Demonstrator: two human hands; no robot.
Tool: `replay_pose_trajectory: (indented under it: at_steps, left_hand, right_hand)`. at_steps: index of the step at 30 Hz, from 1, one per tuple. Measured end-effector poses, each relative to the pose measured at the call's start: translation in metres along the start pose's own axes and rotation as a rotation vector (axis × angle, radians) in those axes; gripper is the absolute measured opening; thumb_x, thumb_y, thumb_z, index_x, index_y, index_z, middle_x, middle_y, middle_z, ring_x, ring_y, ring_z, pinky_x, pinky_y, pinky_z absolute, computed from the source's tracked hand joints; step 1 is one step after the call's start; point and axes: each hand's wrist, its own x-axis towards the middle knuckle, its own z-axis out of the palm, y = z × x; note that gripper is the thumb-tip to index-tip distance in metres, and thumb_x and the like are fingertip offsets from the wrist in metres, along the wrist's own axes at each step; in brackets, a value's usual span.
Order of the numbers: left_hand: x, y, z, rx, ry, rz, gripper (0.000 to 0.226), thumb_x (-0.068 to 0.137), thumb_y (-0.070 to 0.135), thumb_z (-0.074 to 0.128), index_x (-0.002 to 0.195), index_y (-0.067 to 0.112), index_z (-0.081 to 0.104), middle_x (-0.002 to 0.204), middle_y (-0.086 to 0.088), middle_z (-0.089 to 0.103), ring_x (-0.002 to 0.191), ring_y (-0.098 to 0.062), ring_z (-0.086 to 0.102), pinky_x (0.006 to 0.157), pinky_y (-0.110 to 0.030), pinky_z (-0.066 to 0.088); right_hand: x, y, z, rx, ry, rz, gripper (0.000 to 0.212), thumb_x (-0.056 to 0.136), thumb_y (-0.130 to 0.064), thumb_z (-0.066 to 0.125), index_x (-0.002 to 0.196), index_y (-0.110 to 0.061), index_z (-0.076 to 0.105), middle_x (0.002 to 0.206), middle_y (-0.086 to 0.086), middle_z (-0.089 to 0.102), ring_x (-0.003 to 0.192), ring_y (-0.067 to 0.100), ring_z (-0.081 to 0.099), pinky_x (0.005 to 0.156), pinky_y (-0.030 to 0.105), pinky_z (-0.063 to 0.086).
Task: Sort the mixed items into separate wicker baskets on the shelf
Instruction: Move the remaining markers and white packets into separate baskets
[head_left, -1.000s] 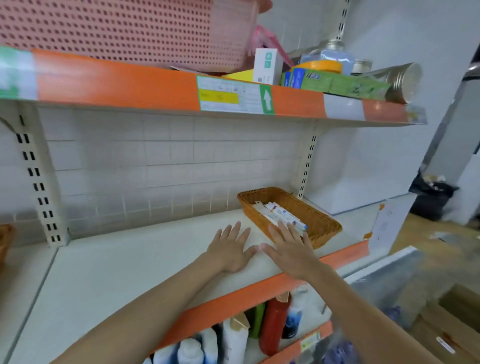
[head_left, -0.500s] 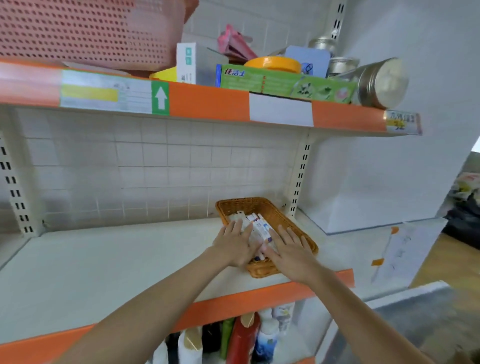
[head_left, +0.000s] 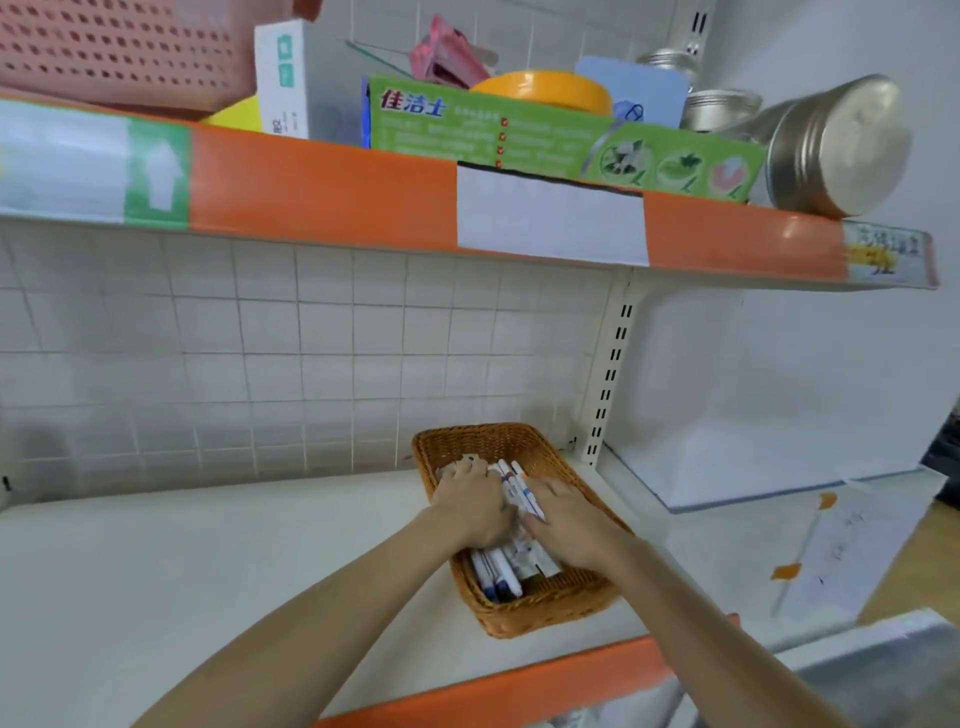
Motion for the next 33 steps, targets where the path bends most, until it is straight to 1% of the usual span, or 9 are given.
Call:
replay_pose_trajectory:
  at_steps: [5, 9, 14, 16, 19, 21, 24, 29, 33]
  left_hand:
    - [0.025, 0.006, 0.006, 0.043, -0.036, -0.078, 0.055, 0.1, 0.045, 0.034, 0.138, 0.006, 0.041, 0.146, -0.018, 0.036, 0.136, -0.035, 0.03, 0.111, -0.046, 0.022]
    - [0.036, 0.013, 0.011, 0.086, -0.046, -0.117, 0.062, 0.098, 0.051, 0.035, 0.138, 0.004, 0.042, 0.145, -0.019, 0.037, 0.135, -0.035, 0.032, 0.112, -0.045, 0.023]
    - [0.044, 0.015, 0.018, -0.012, -0.043, -0.169, 0.068, 0.092, 0.053, 0.045, 0.139, 0.004, 0.04, 0.144, -0.017, 0.041, 0.135, -0.032, 0.035, 0.113, -0.043, 0.021]
    - [0.045, 0.012, 0.019, -0.05, -0.056, -0.169, 0.062, 0.091, 0.053, 0.046, 0.131, 0.006, 0.049, 0.136, -0.015, 0.05, 0.129, -0.03, 0.042, 0.112, -0.043, 0.022]
    - [0.047, 0.011, 0.019, -0.102, -0.064, -0.165, 0.049, 0.09, 0.053, 0.047, 0.108, 0.01, 0.062, 0.116, -0.009, 0.063, 0.115, -0.026, 0.054, 0.11, -0.042, 0.024]
    - [0.048, 0.01, 0.019, -0.129, -0.069, -0.172, 0.043, 0.09, 0.052, 0.047, 0.094, 0.012, 0.063, 0.106, -0.008, 0.066, 0.108, -0.025, 0.057, 0.11, -0.043, 0.024]
    - [0.049, 0.01, 0.019, -0.131, -0.072, -0.164, 0.033, 0.091, 0.045, 0.046, 0.083, 0.015, 0.058, 0.1, -0.008, 0.066, 0.104, -0.025, 0.058, 0.11, -0.045, 0.025]
    - [0.044, 0.011, 0.02, -0.134, 0.037, -0.176, 0.041, 0.098, 0.042, 0.039, 0.115, 0.008, 0.055, 0.118, -0.012, 0.061, 0.115, -0.028, 0.053, 0.109, -0.043, 0.027]
    - [0.039, 0.014, 0.018, -0.34, 0.186, -0.165, 0.032, 0.099, 0.035, 0.042, 0.11, 0.006, 0.051, 0.108, -0.013, 0.063, 0.099, -0.029, 0.06, 0.083, -0.037, 0.047]
  right_hand:
    - [0.02, 0.005, 0.0, -0.025, -0.008, 0.028, 0.054, 0.103, -0.028, 0.038, 0.151, -0.01, 0.022, 0.15, 0.012, 0.031, 0.134, 0.027, 0.038, 0.106, 0.033, 0.034]
    - [0.036, 0.009, -0.002, -0.075, -0.022, 0.028, 0.04, 0.102, -0.018, 0.04, 0.139, -0.005, 0.039, 0.139, 0.015, 0.044, 0.124, 0.028, 0.046, 0.099, 0.035, 0.04]
    - [0.045, 0.012, -0.003, -0.154, -0.059, 0.007, 0.041, 0.098, -0.017, 0.045, 0.137, -0.005, 0.042, 0.137, 0.017, 0.042, 0.123, 0.032, 0.046, 0.101, 0.037, 0.04]
    - [0.046, 0.013, -0.003, -0.167, -0.071, 0.009, 0.042, 0.098, -0.019, 0.044, 0.137, -0.005, 0.041, 0.138, 0.019, 0.041, 0.119, 0.033, 0.05, 0.096, 0.037, 0.044]
    - [0.046, 0.016, -0.002, -0.205, -0.072, -0.001, 0.035, 0.097, -0.021, 0.044, 0.128, -0.004, 0.048, 0.13, 0.019, 0.048, 0.11, 0.032, 0.055, 0.08, 0.034, 0.044]
    - [0.046, 0.018, -0.001, -0.227, -0.036, -0.023, 0.03, 0.097, -0.023, 0.044, 0.121, -0.005, 0.051, 0.123, 0.016, 0.054, 0.105, 0.031, 0.057, 0.071, 0.031, 0.039]
    - [0.042, 0.017, 0.003, -0.211, 0.003, -0.047, 0.028, 0.098, -0.023, 0.044, 0.119, -0.006, 0.053, 0.119, 0.015, 0.056, 0.104, 0.032, 0.058, 0.071, 0.031, 0.038]
    - [0.041, 0.017, 0.008, -0.067, 0.093, -0.039, 0.03, 0.099, -0.022, 0.042, 0.123, -0.006, 0.052, 0.124, 0.014, 0.051, 0.11, 0.032, 0.055, 0.084, 0.036, 0.044]
    - [0.041, 0.018, 0.008, 0.006, 0.214, -0.037, 0.027, 0.101, -0.025, 0.039, 0.119, -0.009, 0.052, 0.114, 0.012, 0.061, 0.1, 0.03, 0.061, 0.074, 0.035, 0.044]
